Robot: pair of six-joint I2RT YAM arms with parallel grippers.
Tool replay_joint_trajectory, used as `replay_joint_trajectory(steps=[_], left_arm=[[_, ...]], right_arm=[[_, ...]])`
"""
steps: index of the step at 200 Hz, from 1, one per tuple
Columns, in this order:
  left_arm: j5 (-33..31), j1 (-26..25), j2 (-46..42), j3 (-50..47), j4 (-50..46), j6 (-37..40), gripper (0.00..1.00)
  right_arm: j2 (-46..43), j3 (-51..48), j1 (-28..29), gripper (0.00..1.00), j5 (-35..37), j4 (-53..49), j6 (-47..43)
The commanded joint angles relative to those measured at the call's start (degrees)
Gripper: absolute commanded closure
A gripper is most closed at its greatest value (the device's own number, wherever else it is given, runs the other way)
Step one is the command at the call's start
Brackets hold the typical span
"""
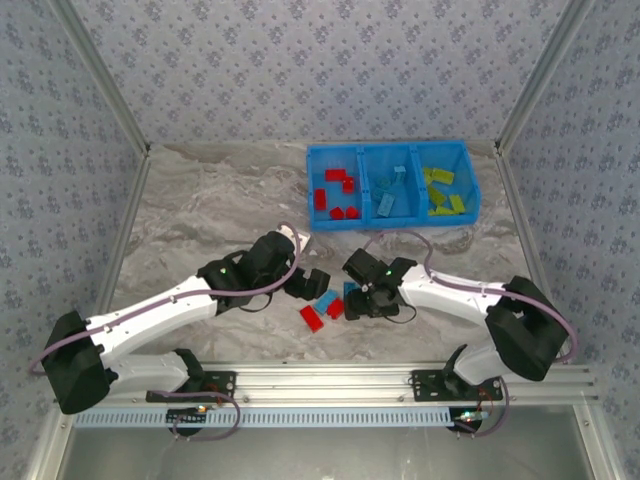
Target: Sort the legos into containers by color
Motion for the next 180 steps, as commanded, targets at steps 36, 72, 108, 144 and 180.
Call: replay_joint_trajectory(steps=[36, 72, 108, 144, 180], left_arm=[[0.3, 0.4, -1.0, 0.1, 0.0, 1.8, 0.01], [0.0, 0.4, -1.3, -0.6, 0.2, 1.9, 0.01], [0.3, 0.4, -1.2, -0.6, 0.5, 2.6, 0.01], [12.6, 0.3, -3.4, -2.6, 6.5, 9.7, 0.01], [23.2, -1.3, -4.2, -2.8, 10.0, 15.7, 0.01]], right_arm=[[5.4, 1.2, 0.3, 0.37, 9.3, 2.7, -0.4], [5.2, 0.2, 0.3, 0.54, 11.8, 1.8, 1.7], [1.9, -1.6, -0.1, 0.67, 13.2, 0.4, 3.5], [-5.3, -1.6, -1.4, 0.74, 18.0, -7.3, 7.6], [-15.7, -0.3, -7.4, 0.74, 16.1, -7.3, 4.7]])
